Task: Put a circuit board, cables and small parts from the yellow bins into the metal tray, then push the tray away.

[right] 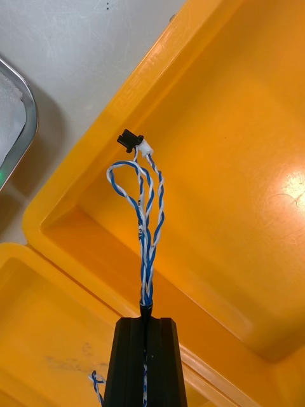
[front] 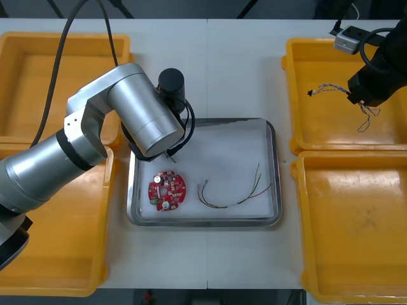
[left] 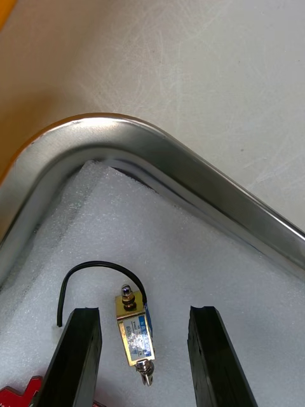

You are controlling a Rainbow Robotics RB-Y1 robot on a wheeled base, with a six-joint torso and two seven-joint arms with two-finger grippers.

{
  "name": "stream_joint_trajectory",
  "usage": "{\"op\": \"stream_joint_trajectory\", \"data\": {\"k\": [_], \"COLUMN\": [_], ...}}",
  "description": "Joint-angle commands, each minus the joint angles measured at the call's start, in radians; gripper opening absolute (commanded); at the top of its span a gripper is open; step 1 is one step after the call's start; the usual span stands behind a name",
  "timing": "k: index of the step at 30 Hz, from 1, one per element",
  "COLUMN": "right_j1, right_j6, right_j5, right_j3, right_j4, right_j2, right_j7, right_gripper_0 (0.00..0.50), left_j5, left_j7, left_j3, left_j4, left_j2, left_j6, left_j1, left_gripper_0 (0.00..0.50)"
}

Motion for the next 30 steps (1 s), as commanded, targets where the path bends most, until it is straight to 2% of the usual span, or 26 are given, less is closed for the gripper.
{"op": "stream_joint_trajectory", "data": {"k": [1, 3, 8, 11, 12, 16, 19, 21, 23, 24, 25, 26, 30], "right_j1": [-0.019, -0.019, -0.017, -0.019, -0.019, -0.019, -0.019, -0.019, -0.019, -0.019, -0.019, -0.019, -0.019], "right_j6": [0.007, 0.007, 0.007, 0.007, 0.007, 0.007, 0.007, 0.007, 0.006, -0.009, -0.009, -0.025, -0.065], "right_j5": [-0.012, -0.013, -0.018, -0.025, -0.030, -0.044, -0.054, -0.085, -0.104, -0.131, -0.131, -0.157, -0.197], "right_j3": [-0.035, -0.035, -0.035, -0.035, -0.035, -0.035, -0.030, -0.009, 0.007, 0.030, 0.030, 0.057, 0.125], "right_j4": [-0.032, -0.032, -0.032, -0.032, -0.032, -0.056, -0.079, -0.099, -0.112, -0.130, -0.130, -0.151, -0.202], "right_j2": [-0.039, -0.039, -0.039, -0.039, -0.034, -0.014, -0.004, 0.001, 0.001, 0.001, 0.001, 0.001, 0.010], "right_j7": [-0.035, -0.035, -0.035, -0.035, -0.034, -0.035, -0.035, -0.040, -0.043, -0.049, -0.049, -0.055, -0.067], "right_gripper_0": [0.000, 0.000, 0.000, 0.000, 0.000, 0.000, 0.000, 0.000, 0.000, 0.000, 0.000, 0.000, 0.000], "left_j5": [0.009, 0.027, 0.194, 0.265, 0.302, 0.405, 0.458, 0.512, 0.535, 0.564, 0.564, 0.587, 0.636], "left_j7": [0.007, 0.002, -0.015, -0.026, -0.041, -0.157, -0.217, -0.294, -0.331, -0.398, -0.398, -0.458, -0.589], "left_j3": [0.018, 0.036, 0.177, 0.231, 0.262, 0.352, 0.386, 0.413, 0.423, 0.435, 0.435, 0.447, 0.470], "left_j4": [-0.064, -0.083, -0.175, -0.199, -0.207, -0.208, -0.201, -0.185, -0.175, -0.155, -0.155, -0.129, -0.052], "left_j2": [0.008, 0.017, 0.080, 0.115, 0.132, 0.201, 0.255, 0.314, 0.341, 0.377, 0.377, 0.413, 0.477], "left_j6": [0.053, 0.075, 0.188, 0.229, 0.249, 0.306, 0.308, 0.305, 0.303, 0.294, 0.294, 0.274, 0.216], "left_j1": [-0.016, -0.022, -0.070, -0.096, -0.110, -0.145, -0.156, -0.168, -0.174, -0.180, -0.180, -0.182, -0.189], "left_gripper_0": [0.424, 0.431, 0.467, 0.485, 0.500, 0.500, 0.500, 0.500, 0.500, 0.500, 0.500, 0.500, 0.500]}}
